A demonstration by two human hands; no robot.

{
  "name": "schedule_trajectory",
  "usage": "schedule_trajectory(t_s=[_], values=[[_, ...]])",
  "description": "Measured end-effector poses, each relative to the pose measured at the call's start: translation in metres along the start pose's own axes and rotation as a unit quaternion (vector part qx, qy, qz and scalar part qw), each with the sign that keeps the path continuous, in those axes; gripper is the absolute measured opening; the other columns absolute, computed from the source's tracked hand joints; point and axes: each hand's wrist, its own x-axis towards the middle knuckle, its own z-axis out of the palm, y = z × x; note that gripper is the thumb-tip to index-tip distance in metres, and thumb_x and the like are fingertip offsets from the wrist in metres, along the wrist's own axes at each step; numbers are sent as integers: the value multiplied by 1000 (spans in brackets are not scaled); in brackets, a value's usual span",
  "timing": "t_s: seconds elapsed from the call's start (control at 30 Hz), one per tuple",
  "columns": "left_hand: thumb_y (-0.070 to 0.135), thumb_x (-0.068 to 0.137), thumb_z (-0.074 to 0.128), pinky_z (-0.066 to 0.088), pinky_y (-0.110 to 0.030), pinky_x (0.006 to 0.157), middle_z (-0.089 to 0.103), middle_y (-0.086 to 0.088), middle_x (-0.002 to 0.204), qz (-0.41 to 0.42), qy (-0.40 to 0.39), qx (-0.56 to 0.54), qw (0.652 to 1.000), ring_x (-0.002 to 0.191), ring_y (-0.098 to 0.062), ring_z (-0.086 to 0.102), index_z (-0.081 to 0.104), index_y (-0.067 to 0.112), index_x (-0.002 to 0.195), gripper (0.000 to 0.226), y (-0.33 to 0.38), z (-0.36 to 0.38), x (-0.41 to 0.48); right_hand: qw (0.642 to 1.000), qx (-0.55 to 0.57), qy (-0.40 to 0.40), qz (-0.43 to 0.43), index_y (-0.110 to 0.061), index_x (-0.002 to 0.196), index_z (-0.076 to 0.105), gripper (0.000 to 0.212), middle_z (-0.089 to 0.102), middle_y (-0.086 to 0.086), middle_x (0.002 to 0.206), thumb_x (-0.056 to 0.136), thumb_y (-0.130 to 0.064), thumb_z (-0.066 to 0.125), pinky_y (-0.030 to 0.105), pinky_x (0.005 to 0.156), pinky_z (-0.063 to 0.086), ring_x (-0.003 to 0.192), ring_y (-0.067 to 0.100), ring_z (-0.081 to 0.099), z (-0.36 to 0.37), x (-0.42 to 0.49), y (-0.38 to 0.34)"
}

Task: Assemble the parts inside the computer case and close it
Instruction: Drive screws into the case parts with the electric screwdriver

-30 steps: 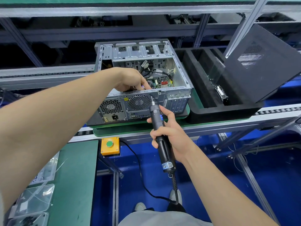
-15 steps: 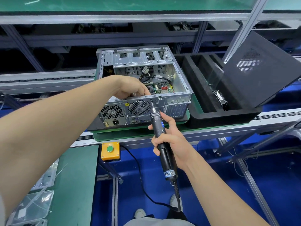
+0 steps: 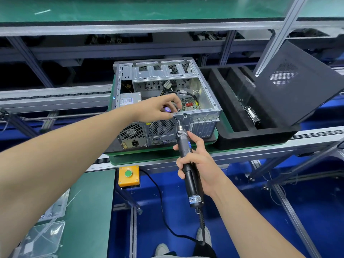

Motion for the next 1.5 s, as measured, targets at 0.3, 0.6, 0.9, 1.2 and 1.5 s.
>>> schedule_trajectory(t_s=[0.3,0.6,0.9,1.2,1.5], values=[[14,89,73,49,-41,96,53,9,121,125,67,182,973,110,-15,57,71,33,103,24,-3,16,-2,1000,21,-3,4,-55,119,62,86,68,16,116,65,13,67,35,52,45,63,27,49,0,0,4],[20,92,69,50,-38,88,55,7,118,139,75,243,957,104,-15,57,61,30,108,21,-9,19,0,1000,29,3,-1,-53,126,60,90,65,18,118,64,12,68,36,51,47,64,28,50,-5,-3,4],[40,93,66,51,-36,80,63,4,97,29,104,219,970,86,-15,61,60,18,118,34,-10,21,6,998,43,55,-5,-48,136,55,92,68,19,116,66,10,66,36,50,46,63,29,49,-21,-13,11],[59,89,53,40,-30,72,70,7,93,1,211,252,944,82,-17,62,66,26,108,41,-4,37,3,992,75,97,-25,-45,141,51,83,67,16,112,80,11,58,34,49,44,64,26,53,-25,-27,26],[49,93,48,39,-42,96,63,3,101,8,307,288,907,98,-22,55,65,22,107,35,24,63,20,988,87,116,-48,-41,141,49,66,68,11,101,95,4,60,32,46,45,63,22,52,-33,-39,13]])
